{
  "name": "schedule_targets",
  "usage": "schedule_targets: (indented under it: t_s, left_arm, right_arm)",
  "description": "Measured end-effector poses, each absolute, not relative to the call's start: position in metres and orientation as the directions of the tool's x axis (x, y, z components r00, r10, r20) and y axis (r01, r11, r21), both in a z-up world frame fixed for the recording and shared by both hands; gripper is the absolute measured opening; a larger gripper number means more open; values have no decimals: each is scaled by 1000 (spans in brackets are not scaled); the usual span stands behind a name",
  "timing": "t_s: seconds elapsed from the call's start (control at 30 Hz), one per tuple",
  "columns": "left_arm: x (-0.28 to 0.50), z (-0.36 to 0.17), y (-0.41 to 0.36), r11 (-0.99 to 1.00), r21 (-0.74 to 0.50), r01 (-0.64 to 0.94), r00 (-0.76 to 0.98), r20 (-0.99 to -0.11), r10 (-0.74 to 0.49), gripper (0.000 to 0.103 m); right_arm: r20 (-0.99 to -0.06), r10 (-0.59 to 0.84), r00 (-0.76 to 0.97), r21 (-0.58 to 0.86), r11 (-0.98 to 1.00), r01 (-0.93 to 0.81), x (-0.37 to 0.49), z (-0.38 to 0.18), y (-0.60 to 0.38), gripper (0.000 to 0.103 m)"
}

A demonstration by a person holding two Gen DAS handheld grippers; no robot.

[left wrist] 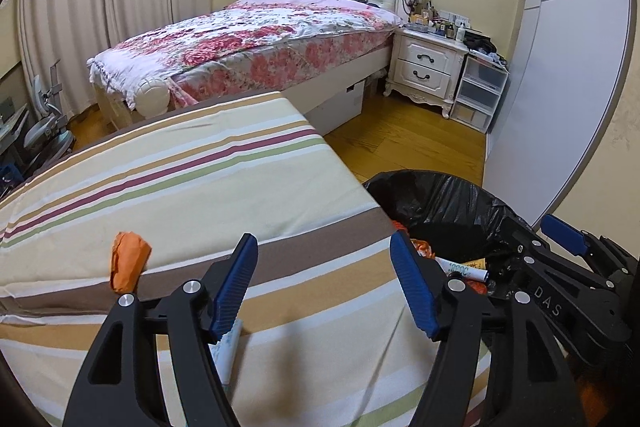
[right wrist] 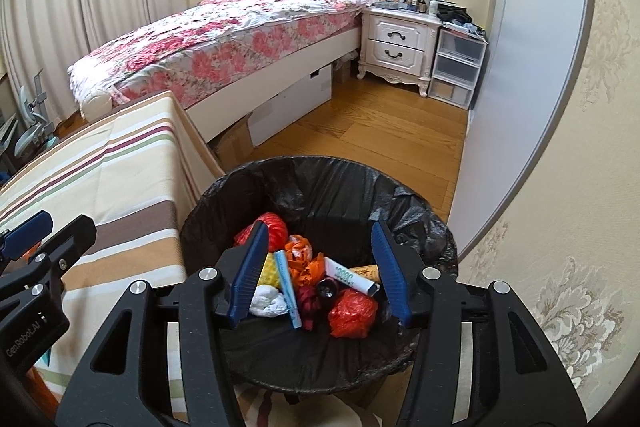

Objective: Collect trash
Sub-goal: 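Move the open left tool around the teal toothpaste tube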

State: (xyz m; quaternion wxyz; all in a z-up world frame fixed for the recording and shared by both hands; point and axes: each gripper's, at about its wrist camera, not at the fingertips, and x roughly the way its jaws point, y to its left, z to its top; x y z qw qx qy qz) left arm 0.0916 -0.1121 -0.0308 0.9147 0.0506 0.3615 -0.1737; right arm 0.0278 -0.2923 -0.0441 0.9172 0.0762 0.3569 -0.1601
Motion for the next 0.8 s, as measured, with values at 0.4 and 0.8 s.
schedule_targets:
  t_s: [0.4,0.8]
  left_arm:
    - [69,-47,-51,974,2,225,681,-715,-156,67]
    - [66,-64,-40,967,-15,253,620,-765,-174,30]
  right_arm:
    - [-686,-137,715,25,977,211,26,-45,-242,52]
    - [-693,-98,714,12,989,147,27,-45,-214,53]
